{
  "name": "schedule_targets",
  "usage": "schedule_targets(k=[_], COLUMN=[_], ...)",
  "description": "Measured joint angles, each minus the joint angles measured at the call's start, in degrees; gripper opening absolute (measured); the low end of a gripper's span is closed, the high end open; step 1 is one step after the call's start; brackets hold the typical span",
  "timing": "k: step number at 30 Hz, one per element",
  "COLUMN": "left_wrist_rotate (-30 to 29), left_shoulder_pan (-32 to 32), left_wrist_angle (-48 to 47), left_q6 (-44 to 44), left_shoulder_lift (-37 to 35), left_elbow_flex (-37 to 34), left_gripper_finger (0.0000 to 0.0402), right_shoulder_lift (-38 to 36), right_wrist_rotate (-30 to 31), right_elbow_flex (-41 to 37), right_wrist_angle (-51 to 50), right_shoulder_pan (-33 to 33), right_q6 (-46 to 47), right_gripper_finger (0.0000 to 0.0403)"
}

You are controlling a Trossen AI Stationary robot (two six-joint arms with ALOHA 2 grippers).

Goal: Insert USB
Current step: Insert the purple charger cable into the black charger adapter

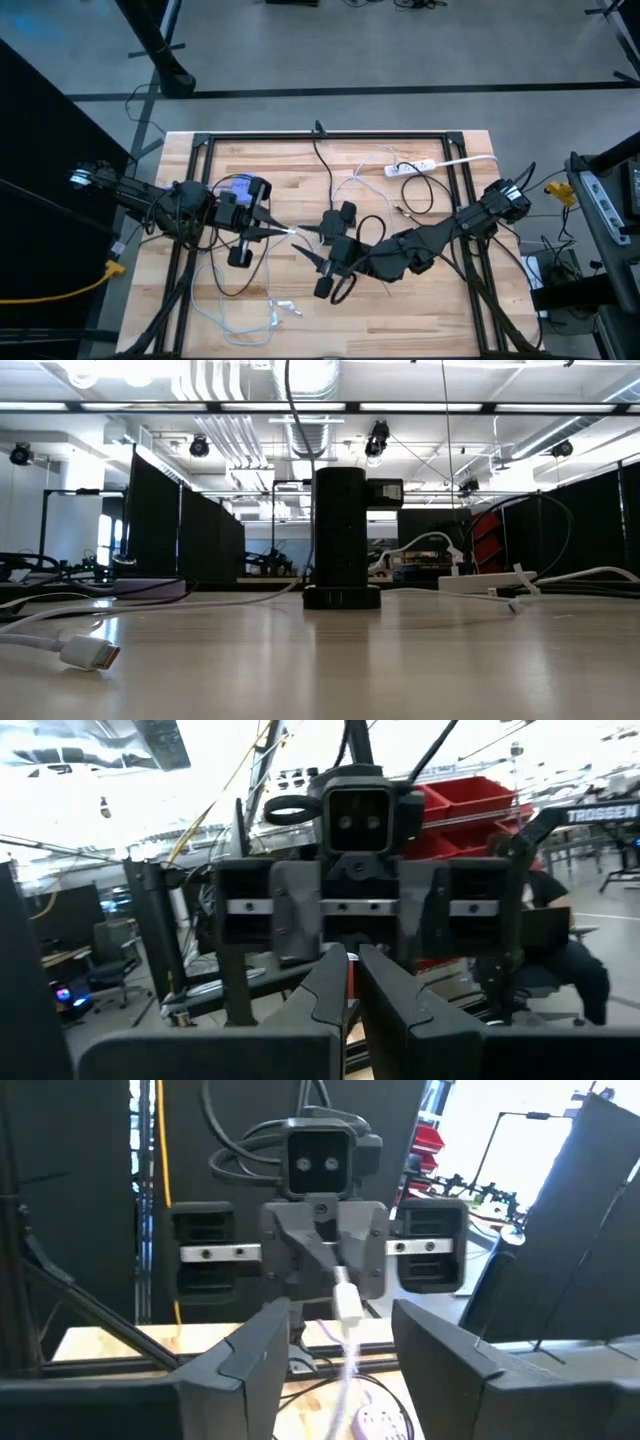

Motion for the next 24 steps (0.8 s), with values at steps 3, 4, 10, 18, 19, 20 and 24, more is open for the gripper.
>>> schedule_targets(k=[3,4,10,18,19,20,24], left_wrist_rotate=[0.05,0.05,-0.04,-0.11,-0.13,-0.13,-0.13], left_shoulder_pan=[-0.23,-0.23,-0.23,-0.23,-0.23,-0.23,-0.23], left_wrist_angle=[0.35,0.54,0.68,0.61,0.56,0.50,0.20], left_q6=[0.00,-0.01,-0.22,-0.66,-0.66,-0.66,-0.85], left_shoulder_lift=[0.02,0.02,0.02,0.15,0.15,0.15,0.15], left_elbow_flex=[0.00,0.00,0.02,0.02,0.02,0.02,0.02], left_gripper_finger=[0.0003,0.0003,0.0003,0.0003,0.0003,0.0003,0.0003], right_shoulder_lift=[0.03,0.10,0.44,0.44,0.44,0.44,0.44], right_wrist_rotate=[-0.02,-0.02,-0.49,-3.61,-4.00,-4.44,-4.54], right_elbow_flex=[0.00,0.00,-0.04,-0.04,-0.04,-0.04,-0.04], right_wrist_angle=[-0.01,-0.01,-0.15,-0.02,-0.03,-0.05,-0.11], right_shoulder_pan=[-0.70,-0.93,-1.31,-1.40,-1.41,-1.41,-1.41], right_q6=[1.24,1.51,2.11,2.31,2.31,2.31,2.24], right_gripper_finger=[0.0171,0.0171,0.0160,0.0114,0.0104,0.0092,0.0039])
